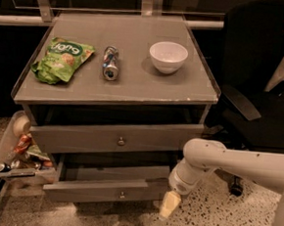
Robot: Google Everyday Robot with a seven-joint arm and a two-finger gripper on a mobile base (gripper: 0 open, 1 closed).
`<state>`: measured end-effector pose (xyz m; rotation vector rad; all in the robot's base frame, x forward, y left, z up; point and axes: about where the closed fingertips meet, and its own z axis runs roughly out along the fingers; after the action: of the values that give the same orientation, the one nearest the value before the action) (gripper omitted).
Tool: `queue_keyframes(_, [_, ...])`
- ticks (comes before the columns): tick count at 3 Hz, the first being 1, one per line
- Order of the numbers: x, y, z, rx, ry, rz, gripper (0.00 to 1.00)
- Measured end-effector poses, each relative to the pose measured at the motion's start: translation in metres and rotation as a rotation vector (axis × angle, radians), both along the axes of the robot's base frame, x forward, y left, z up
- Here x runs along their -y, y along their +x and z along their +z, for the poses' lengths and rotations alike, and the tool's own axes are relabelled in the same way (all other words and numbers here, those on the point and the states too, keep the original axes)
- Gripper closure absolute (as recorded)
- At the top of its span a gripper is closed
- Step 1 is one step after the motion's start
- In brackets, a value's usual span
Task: Open middle drawer
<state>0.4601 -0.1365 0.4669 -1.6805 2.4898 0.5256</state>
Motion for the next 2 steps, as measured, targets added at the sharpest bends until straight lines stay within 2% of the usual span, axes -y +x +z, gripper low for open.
queue_keyframes(1, [-0.015,0.014,-0.012,-0.009,0.01,0.018,0.0])
queue_keyframes(2, [-0.028,0.014,-0.034,-0.041,0.01,0.035,0.0])
